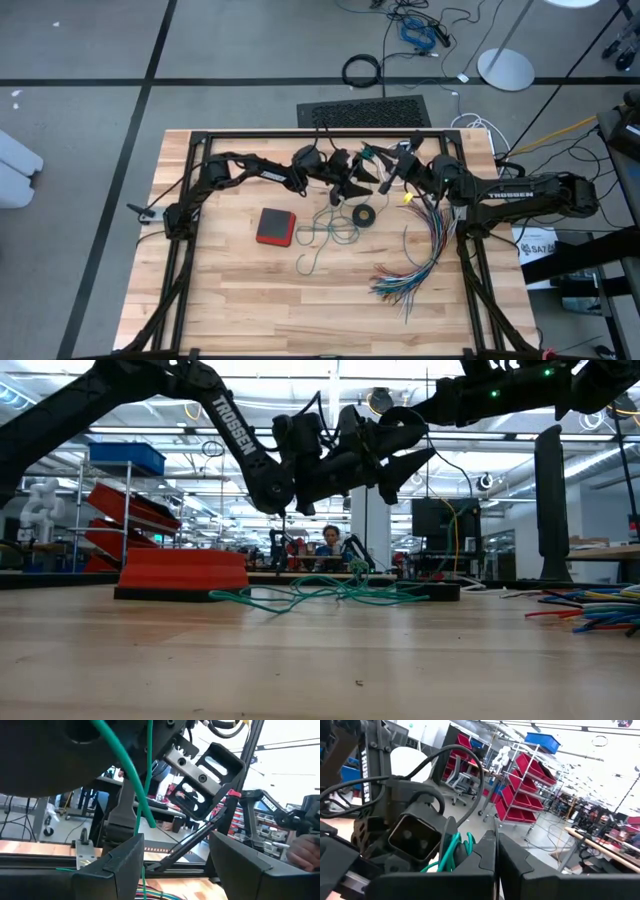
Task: Coiling cords
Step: Coil the green wire cable on the spool
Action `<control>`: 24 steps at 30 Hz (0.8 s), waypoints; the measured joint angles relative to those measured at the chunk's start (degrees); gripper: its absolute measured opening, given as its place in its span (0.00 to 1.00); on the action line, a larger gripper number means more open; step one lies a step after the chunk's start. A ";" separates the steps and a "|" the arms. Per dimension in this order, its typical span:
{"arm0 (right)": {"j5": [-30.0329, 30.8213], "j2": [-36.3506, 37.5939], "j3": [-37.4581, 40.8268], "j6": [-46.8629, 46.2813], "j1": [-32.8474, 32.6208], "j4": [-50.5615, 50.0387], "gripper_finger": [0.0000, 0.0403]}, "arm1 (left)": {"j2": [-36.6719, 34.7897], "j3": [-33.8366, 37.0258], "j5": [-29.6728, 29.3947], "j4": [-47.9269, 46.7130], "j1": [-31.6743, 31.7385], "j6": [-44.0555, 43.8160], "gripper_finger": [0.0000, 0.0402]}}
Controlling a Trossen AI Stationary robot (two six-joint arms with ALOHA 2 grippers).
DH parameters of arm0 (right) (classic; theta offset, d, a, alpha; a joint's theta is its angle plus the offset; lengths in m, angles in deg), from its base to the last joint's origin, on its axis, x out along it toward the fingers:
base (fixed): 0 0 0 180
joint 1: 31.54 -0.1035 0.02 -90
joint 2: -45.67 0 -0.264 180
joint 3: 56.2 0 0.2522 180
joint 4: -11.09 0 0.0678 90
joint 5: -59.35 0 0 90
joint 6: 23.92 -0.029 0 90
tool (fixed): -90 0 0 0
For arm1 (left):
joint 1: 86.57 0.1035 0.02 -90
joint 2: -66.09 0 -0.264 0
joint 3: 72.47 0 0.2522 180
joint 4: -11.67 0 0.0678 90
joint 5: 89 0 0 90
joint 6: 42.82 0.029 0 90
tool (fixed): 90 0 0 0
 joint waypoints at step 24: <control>-0.86 0.00 0.00 -1.65 0.00 -0.05 0.00 | 0.00 0.00 -0.95 -8.22 3.00 -7.62 0.57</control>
